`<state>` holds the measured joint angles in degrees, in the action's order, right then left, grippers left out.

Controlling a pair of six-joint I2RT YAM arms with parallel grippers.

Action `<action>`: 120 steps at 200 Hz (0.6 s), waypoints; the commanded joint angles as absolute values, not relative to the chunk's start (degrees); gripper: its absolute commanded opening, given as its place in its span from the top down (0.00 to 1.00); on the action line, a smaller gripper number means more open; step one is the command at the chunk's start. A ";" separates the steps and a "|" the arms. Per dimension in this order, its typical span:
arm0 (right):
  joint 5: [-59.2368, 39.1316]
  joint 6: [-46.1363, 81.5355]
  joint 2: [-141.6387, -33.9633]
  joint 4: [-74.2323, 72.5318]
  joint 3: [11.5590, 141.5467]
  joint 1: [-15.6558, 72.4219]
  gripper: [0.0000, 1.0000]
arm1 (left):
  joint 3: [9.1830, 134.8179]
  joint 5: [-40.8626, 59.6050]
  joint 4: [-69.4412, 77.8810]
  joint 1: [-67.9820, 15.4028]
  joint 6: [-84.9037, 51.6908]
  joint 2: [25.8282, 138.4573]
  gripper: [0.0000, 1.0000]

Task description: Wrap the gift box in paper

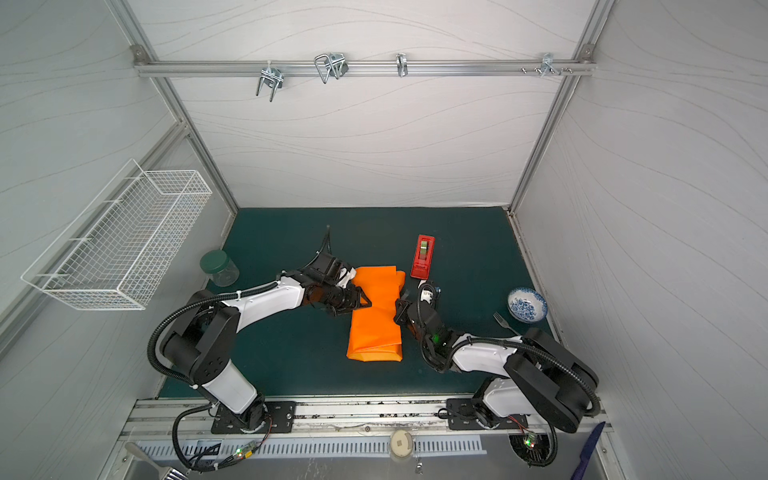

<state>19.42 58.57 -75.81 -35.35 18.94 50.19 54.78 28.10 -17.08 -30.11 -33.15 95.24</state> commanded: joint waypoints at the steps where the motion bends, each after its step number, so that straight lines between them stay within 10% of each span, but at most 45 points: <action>1: 18.96 58.62 -75.06 -31.68 18.11 50.95 0.81 | 51.75 21.09 -21.67 -30.41 -31.64 99.51 0.37; 120: 18.32 55.21 -69.87 -26.98 19.90 50.33 0.53 | 51.81 21.09 -21.85 -30.34 -31.64 99.75 0.37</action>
<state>18.85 56.88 -72.36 -30.11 18.79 50.50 54.76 28.10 -17.06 -30.11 -33.15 95.24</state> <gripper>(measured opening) 0.438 0.629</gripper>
